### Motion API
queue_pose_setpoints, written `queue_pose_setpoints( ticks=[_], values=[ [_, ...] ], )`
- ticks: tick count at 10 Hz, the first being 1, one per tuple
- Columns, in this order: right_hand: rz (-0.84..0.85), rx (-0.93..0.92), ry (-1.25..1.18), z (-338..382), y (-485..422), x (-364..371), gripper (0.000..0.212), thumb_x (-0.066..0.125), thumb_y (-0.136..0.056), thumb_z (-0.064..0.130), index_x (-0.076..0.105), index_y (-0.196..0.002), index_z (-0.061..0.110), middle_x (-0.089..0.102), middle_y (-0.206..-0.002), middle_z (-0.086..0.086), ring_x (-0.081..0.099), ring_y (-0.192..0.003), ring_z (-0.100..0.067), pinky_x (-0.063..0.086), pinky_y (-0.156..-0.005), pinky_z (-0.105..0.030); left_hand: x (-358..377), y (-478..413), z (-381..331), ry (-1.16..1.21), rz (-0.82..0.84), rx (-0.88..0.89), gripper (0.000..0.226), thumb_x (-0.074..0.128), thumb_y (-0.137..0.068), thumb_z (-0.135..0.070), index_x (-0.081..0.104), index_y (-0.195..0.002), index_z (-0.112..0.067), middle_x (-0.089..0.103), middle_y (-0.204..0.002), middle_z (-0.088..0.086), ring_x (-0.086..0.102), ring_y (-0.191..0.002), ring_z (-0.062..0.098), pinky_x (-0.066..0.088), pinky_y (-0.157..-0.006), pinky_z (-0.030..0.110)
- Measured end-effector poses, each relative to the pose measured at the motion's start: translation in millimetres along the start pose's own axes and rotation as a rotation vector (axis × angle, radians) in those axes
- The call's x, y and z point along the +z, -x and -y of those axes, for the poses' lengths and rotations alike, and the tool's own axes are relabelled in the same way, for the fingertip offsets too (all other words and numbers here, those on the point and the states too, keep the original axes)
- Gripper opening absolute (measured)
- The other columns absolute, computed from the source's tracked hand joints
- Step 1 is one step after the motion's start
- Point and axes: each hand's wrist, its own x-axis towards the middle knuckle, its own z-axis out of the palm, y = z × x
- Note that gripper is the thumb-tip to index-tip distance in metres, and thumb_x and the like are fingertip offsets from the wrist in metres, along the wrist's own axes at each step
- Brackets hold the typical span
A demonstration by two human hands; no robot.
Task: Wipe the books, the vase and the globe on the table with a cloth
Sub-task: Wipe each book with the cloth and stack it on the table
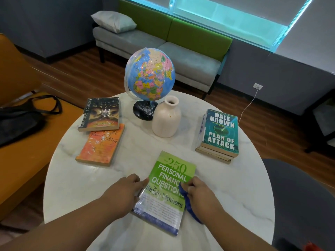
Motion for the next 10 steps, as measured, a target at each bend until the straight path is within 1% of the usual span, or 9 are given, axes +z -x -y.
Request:
queue_pose_setpoints(
  ticks=[1, 2, 3, 5, 6, 7, 8, 9, 10],
  values=[
    [-0.066, 0.058, -0.045, 2.3, -26.8, -6.1, 0.016, 0.049, -0.097, 0.027, 0.051, -0.087, 0.015, 0.058, -0.094, -0.015, 0.059, -0.076, -0.025, 0.049, -0.067, -0.036, -0.9, -0.2, -1.5, -0.020, 0.004, 0.005, 0.063, 0.048, -0.095, -0.030, 0.019, -0.151, -0.037, 0.040, -0.131, -0.009, 0.047, -0.112, 0.012, 0.043, -0.093, 0.025],
    [0.023, -0.049, 0.215, 2.4, -33.9, -2.6, 0.030, 0.044, -0.096, 0.015, 0.055, -0.124, 0.021, 0.046, -0.122, -0.007, 0.048, -0.107, -0.029, 0.037, -0.079, -0.033, -1.8, 0.0, -2.2, -0.022, 0.001, 0.000, 0.063, 0.048, -0.095, -0.029, 0.019, -0.151, -0.037, 0.041, -0.130, -0.008, 0.048, -0.111, 0.013, 0.044, -0.093, 0.025],
    [0.084, -0.267, 0.410, -4.9, -13.8, 4.7, 0.033, 0.044, -0.097, 0.013, 0.054, -0.128, 0.020, 0.045, -0.123, -0.006, 0.047, -0.110, -0.028, 0.039, -0.085, -0.033, -1.0, 0.5, -1.6, -0.017, 0.004, 0.007, 0.063, 0.048, -0.095, -0.029, 0.019, -0.151, -0.037, 0.042, -0.129, -0.008, 0.048, -0.110, 0.014, 0.044, -0.092, 0.025],
    [-0.041, -0.286, 0.374, -10.3, -18.9, 1.8, 0.019, 0.058, -0.093, 0.035, 0.058, -0.087, 0.017, 0.061, -0.098, -0.008, 0.062, -0.083, -0.021, 0.048, -0.070, -0.034, -2.6, -0.1, -0.4, -0.016, 0.006, 0.010, 0.064, 0.048, -0.095, -0.028, 0.019, -0.151, -0.036, 0.042, -0.128, -0.006, 0.048, -0.111, 0.014, 0.044, -0.092, 0.027],
    [0.007, -0.234, 0.319, 1.6, -24.6, -1.0, 0.032, 0.047, -0.095, 0.011, 0.056, -0.125, 0.020, 0.047, -0.124, -0.008, 0.048, -0.109, -0.029, 0.036, -0.080, -0.030, -3.0, -0.4, -2.2, -0.028, 0.002, 0.008, 0.063, 0.047, -0.095, -0.028, 0.019, -0.151, -0.035, 0.042, -0.130, -0.006, 0.048, -0.112, 0.015, 0.043, -0.092, 0.025],
    [0.081, -0.401, 0.456, -7.8, -11.6, 5.5, 0.041, 0.047, -0.093, 0.006, 0.053, -0.130, 0.022, 0.045, -0.125, -0.008, 0.047, -0.109, -0.028, 0.036, -0.084, -0.028, -2.1, 0.3, -2.0, -0.022, 0.009, 0.007, 0.063, 0.047, -0.096, -0.029, 0.019, -0.151, -0.035, 0.042, -0.130, -0.007, 0.048, -0.111, 0.014, 0.044, -0.091, 0.025],
    [0.083, -0.325, 0.390, -13.7, -8.5, 8.9, 0.010, 0.059, -0.093, 0.028, 0.063, -0.097, 0.020, 0.058, -0.108, -0.012, 0.057, -0.079, -0.020, 0.041, -0.066, -0.020, -2.0, 0.6, -1.7, -0.012, 0.009, 0.005, 0.063, 0.047, -0.096, -0.030, 0.019, -0.151, -0.036, 0.041, -0.130, -0.008, 0.047, -0.111, 0.013, 0.044, -0.091, 0.025],
    [-0.062, -0.290, 0.342, -6.9, -25.2, 4.5, 0.018, 0.060, -0.092, 0.035, 0.059, -0.088, 0.018, 0.059, -0.101, -0.009, 0.060, -0.079, -0.018, 0.049, -0.067, -0.029, -3.1, 0.3, -2.6, -0.010, 0.004, 0.001, 0.063, 0.048, -0.095, -0.029, 0.020, -0.151, -0.035, 0.041, -0.129, -0.008, 0.047, -0.112, 0.013, 0.044, -0.091, 0.024],
    [0.050, -0.252, 0.381, 4.9, -28.2, -0.2, 0.033, 0.047, -0.094, 0.011, 0.054, -0.125, 0.021, 0.046, -0.122, -0.007, 0.047, -0.108, -0.029, 0.042, -0.084, -0.034, -3.7, 0.5, -3.1, -0.010, 0.007, -0.004, 0.064, 0.048, -0.095, -0.027, 0.019, -0.151, -0.035, 0.041, -0.129, -0.007, 0.047, -0.112, 0.013, 0.044, -0.091, 0.025]
  ],
)
